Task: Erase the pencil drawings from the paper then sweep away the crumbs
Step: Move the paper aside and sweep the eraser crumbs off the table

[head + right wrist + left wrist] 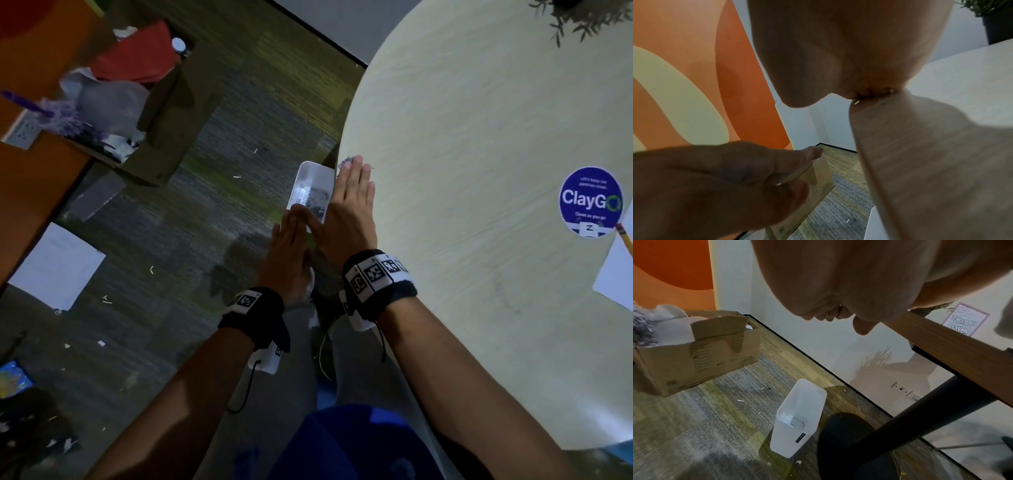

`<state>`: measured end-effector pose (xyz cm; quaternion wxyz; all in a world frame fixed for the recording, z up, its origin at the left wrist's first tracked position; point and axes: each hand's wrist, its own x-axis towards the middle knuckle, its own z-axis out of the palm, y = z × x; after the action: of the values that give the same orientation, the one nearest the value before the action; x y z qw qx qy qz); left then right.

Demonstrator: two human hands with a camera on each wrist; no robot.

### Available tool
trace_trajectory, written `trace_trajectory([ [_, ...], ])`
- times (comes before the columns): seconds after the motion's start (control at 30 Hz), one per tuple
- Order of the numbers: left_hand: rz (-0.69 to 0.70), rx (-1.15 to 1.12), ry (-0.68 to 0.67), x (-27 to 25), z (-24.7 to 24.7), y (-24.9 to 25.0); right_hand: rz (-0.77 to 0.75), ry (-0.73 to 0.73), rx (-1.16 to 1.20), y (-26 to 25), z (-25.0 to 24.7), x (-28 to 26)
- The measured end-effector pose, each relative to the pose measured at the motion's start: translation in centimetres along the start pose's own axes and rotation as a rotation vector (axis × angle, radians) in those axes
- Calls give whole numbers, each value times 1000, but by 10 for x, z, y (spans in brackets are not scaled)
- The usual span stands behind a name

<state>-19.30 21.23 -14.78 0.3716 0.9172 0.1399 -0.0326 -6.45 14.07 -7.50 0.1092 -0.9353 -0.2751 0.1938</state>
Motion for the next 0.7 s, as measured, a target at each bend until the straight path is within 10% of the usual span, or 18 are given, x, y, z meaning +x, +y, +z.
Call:
trace_trajectory([
  [0.37,-27,-89,47,6,-9,7,154,-52,66,22,-22,-24],
  [0.7,1,-109,105,7,-16,-5,-5,-1,17,-13,-2,3],
])
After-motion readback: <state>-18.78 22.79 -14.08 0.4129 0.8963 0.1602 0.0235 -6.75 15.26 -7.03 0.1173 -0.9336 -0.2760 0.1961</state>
